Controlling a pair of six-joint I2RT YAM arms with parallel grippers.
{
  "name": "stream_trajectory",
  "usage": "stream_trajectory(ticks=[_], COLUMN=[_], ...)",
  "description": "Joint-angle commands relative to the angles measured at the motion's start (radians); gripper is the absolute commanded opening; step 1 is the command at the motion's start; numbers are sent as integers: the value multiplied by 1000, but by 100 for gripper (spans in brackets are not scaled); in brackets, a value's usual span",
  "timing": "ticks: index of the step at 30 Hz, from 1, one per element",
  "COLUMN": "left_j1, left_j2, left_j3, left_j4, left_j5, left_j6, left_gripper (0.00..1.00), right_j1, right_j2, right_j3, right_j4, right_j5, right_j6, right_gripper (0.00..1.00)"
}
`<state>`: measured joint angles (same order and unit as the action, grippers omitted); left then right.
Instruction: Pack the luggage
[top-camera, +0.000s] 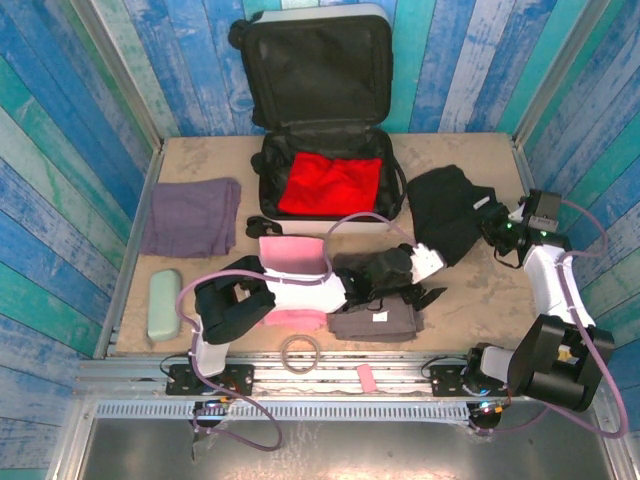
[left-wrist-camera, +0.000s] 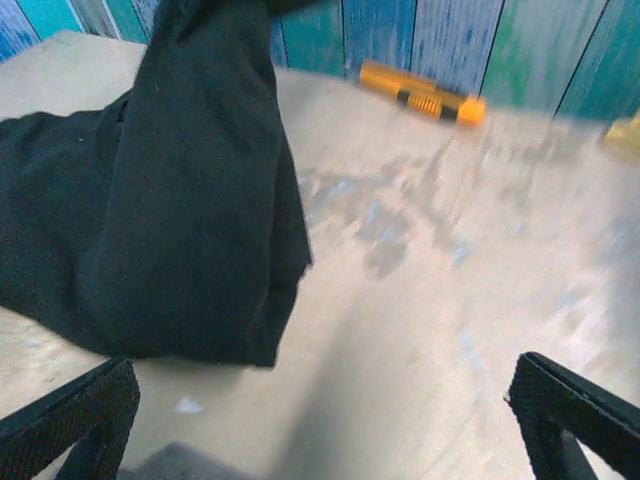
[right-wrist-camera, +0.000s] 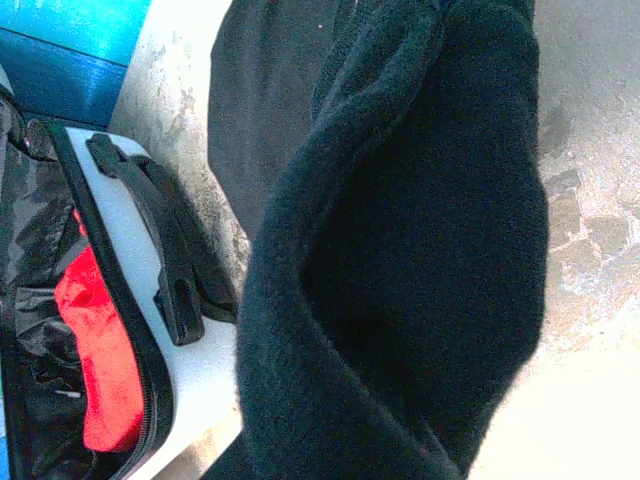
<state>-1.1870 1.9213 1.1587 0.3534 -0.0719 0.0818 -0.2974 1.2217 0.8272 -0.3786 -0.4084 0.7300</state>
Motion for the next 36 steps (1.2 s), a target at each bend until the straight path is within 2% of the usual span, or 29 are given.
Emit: stream_trajectory(ticks=[1,8,13,17,20,24,31,34,36], left_j1=[-14,-96,-103,-99,-86,-59,-35,-21,-15], left_j2=[49,223,320,403,451,483,487,488,485], left_j3=[4,118,208,326,403,460,430,424,407], left_j4=[36,234,301,280,252,197,193,192,215], left_j5=[-108,-326,-379,-456,-490,-499,-509,-505,-487], left_j6=[287,454,510,544,533,453,400,388,389], left_gripper=[99,96,95,95,100,88,83,75,47], right_j1=[-6,-6,-5,-5,-3,-3,-5,-6,-13], right_j2=[-13,-7,-7,-13,-14,-13,-11,-13,-11], right_j3=[1,-1,-14,-24,-27,-24,-14,-13,-7], right_j4=[40,59,76,83,85,84,87,87,87], right_j5=[-37,-79,-116,-129,-141,-153,-180,-187,-196], right_j6=[22,54,74,84,86,85,85,82,72], right_gripper=[0,0,0,0,0,0,0,0,0])
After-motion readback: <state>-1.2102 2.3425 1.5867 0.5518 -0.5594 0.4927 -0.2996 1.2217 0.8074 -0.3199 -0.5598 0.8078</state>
